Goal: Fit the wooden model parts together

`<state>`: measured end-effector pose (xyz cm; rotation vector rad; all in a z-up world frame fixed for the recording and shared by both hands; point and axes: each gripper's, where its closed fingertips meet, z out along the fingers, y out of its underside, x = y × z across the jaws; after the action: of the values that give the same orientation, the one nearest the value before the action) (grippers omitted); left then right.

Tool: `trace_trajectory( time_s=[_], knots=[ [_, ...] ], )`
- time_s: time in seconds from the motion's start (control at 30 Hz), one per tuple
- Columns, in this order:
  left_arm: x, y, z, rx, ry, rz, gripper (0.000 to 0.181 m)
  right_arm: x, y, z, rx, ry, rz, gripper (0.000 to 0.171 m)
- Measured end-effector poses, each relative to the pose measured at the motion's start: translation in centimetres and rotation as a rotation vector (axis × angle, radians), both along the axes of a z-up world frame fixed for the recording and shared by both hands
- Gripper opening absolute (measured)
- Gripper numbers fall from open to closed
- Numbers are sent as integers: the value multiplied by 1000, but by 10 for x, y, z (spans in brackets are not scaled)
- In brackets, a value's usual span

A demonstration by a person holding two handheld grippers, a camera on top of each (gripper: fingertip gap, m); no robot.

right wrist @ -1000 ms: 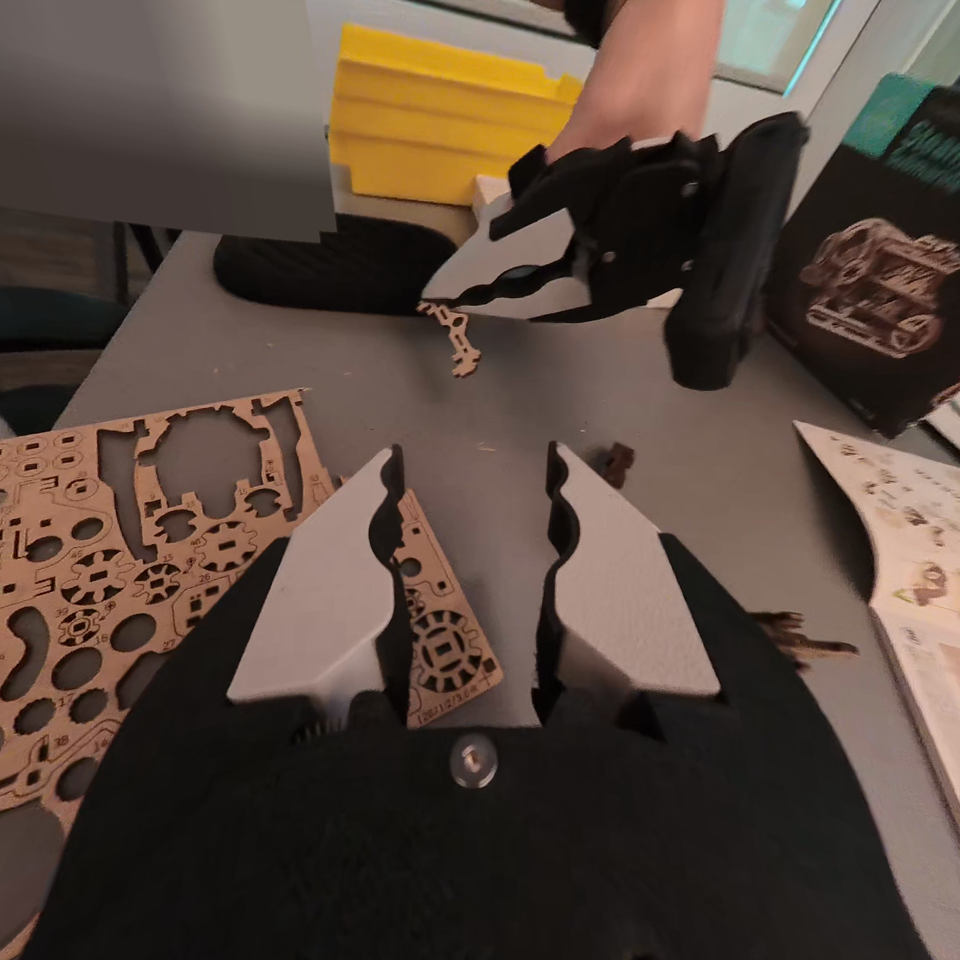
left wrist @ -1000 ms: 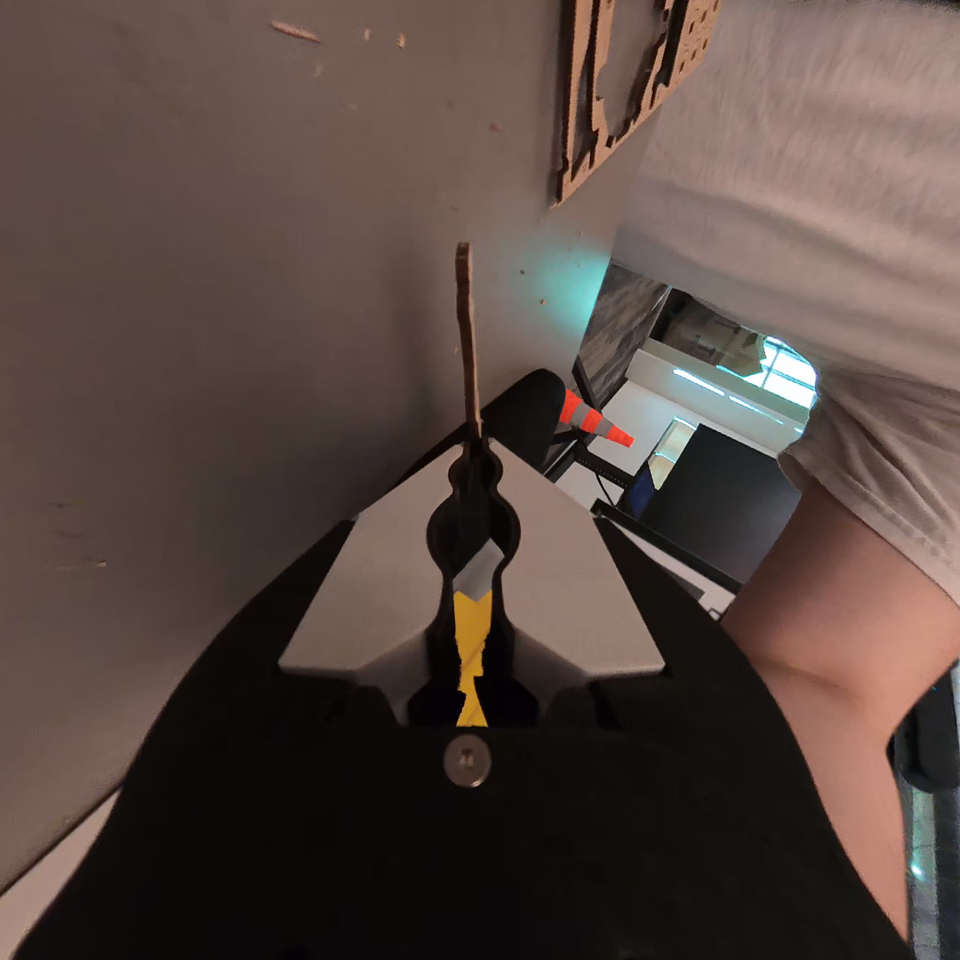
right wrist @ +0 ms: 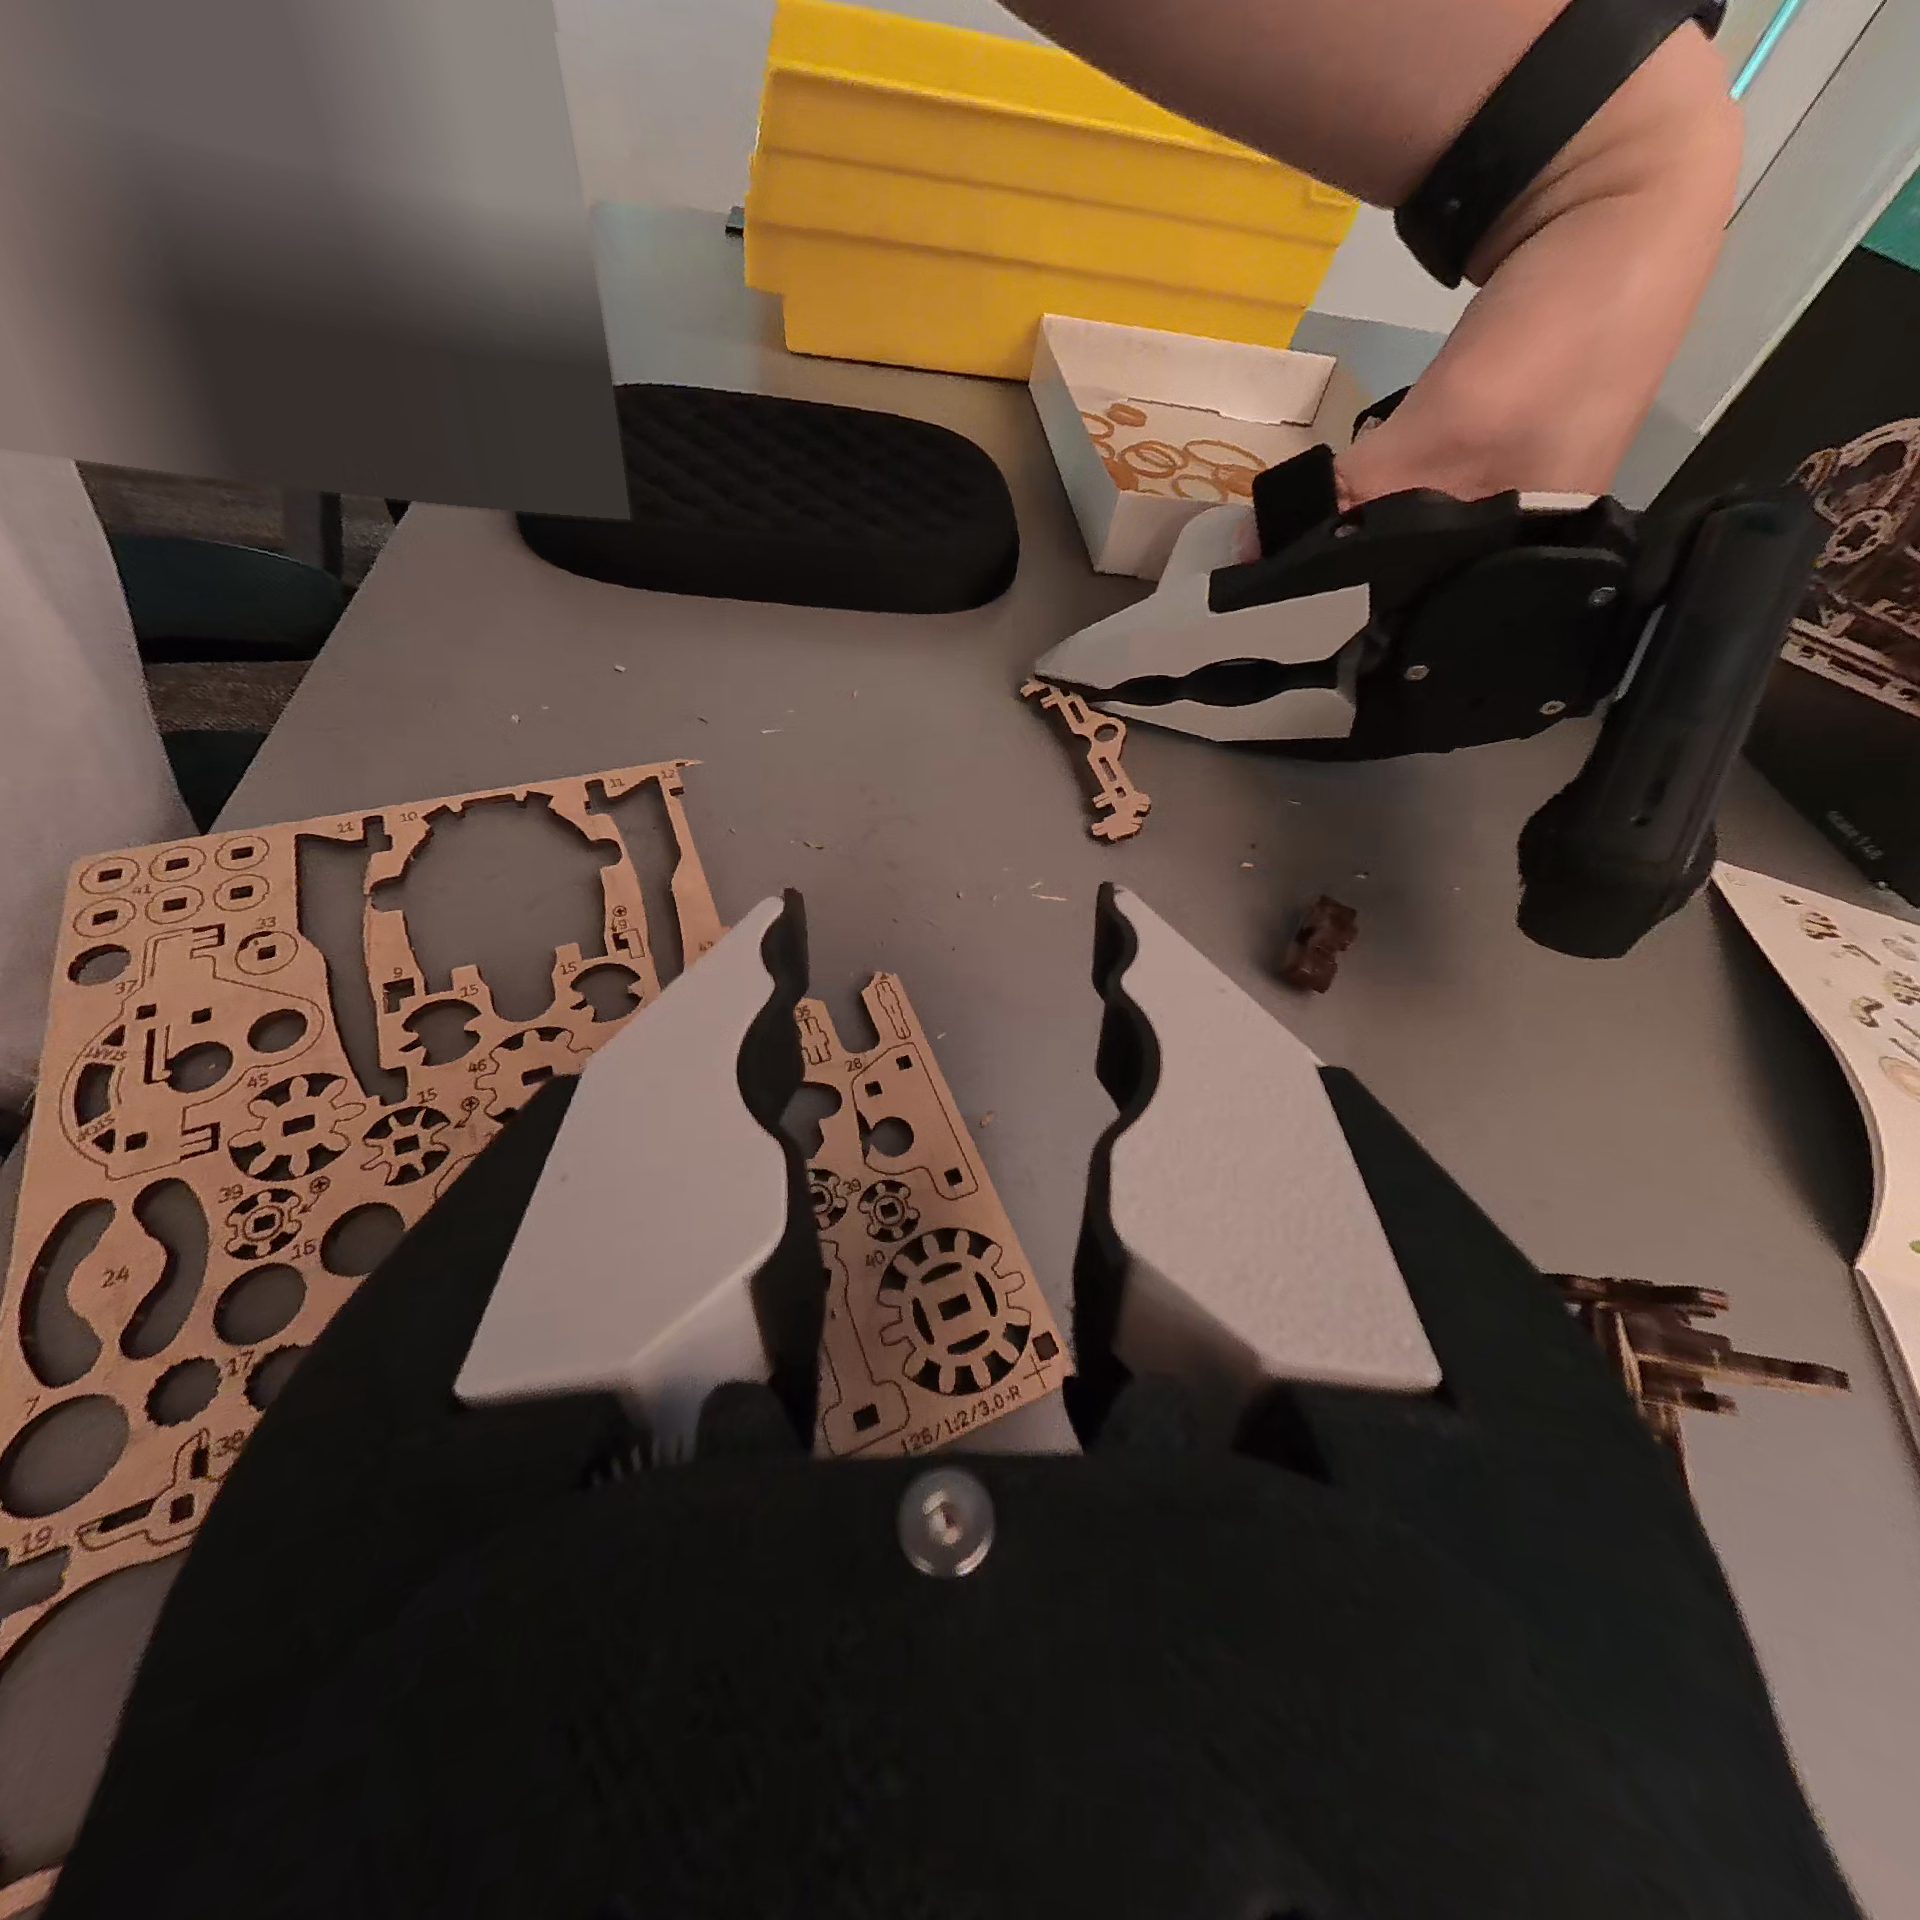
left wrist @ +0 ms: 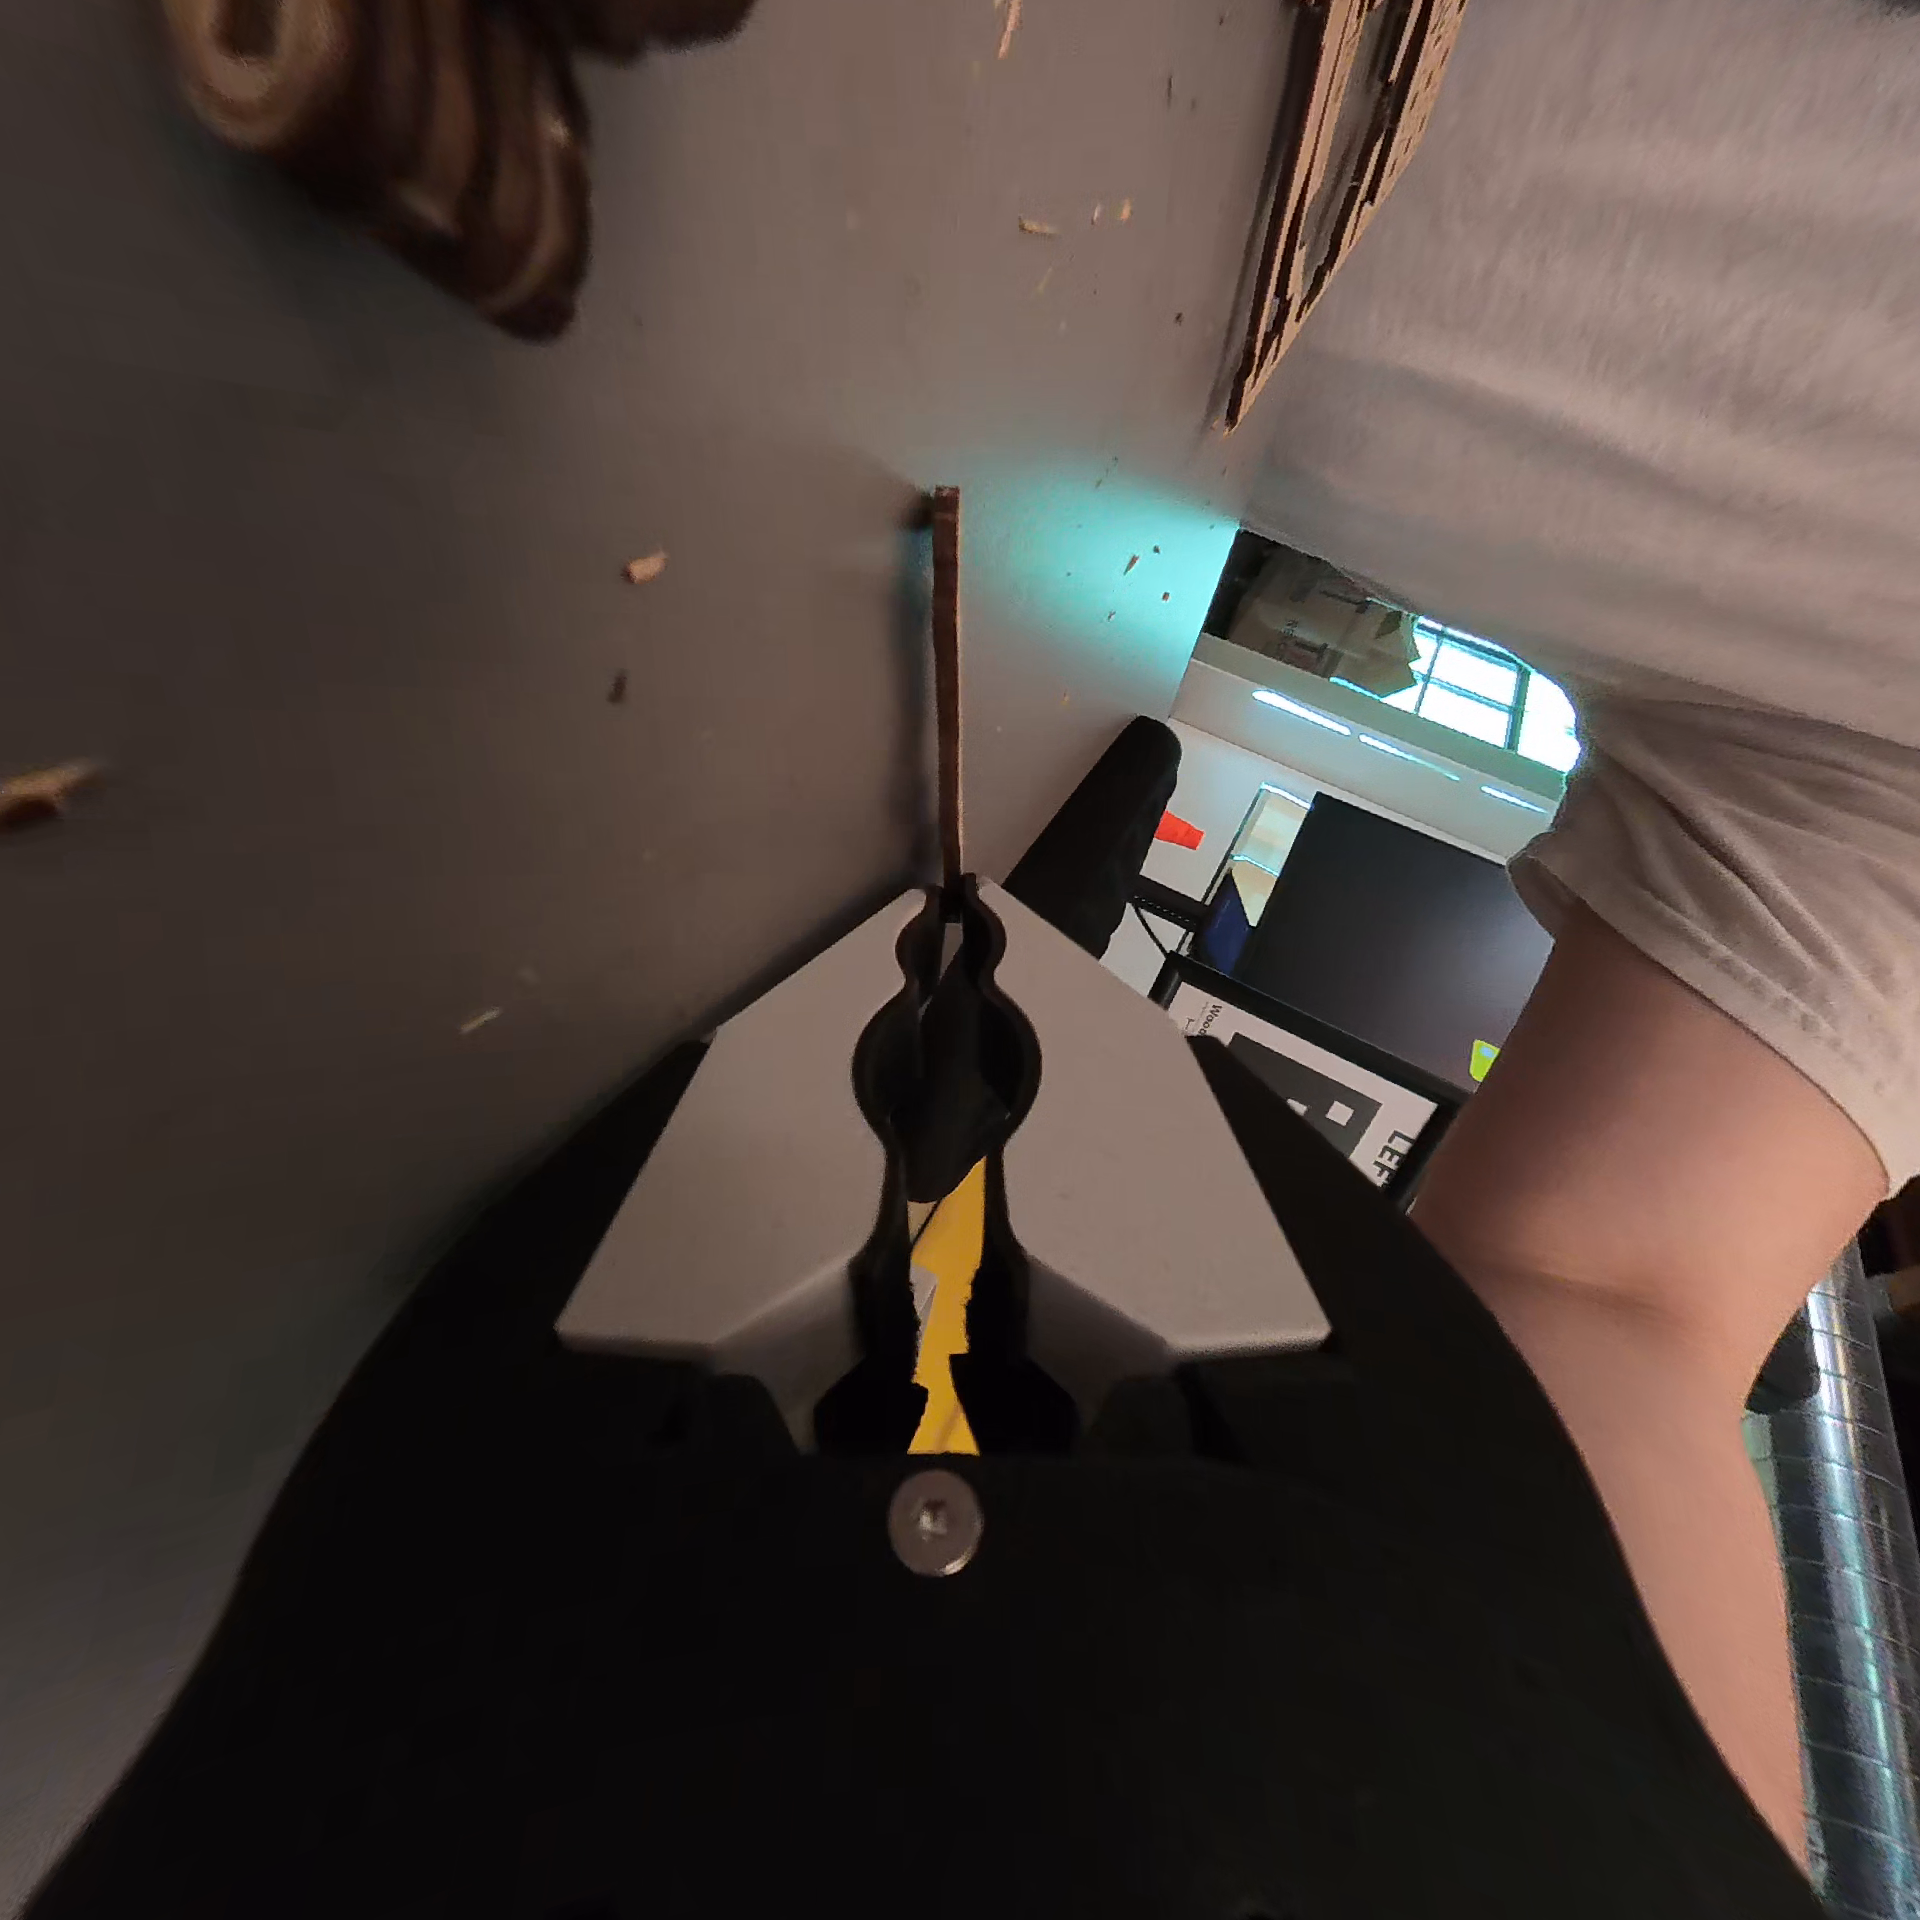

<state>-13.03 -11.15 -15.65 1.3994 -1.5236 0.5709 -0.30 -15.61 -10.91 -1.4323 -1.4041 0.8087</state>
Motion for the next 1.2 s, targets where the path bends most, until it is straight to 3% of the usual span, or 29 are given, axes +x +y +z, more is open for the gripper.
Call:
trace_trajectory(
  time_s=[0.3,0.6,0.9,1.07,1.2],
  knots=[
    [3,5,4,65,31,29,15,-1,-1,2,-18,16,11,55],
    [7,19,11,281,47,64,42,-1,-2,4,-9,21,16,55],
    [1,17,14,448,37,90,57,3,1,9,17,31,-3,55],
    [0,13,26,560,-53,155,58,7,5,17,32,52,-21,55],
    [9,1,35,693,-251,292,57,13,5,24,53,49,-26,55]
  ],
)
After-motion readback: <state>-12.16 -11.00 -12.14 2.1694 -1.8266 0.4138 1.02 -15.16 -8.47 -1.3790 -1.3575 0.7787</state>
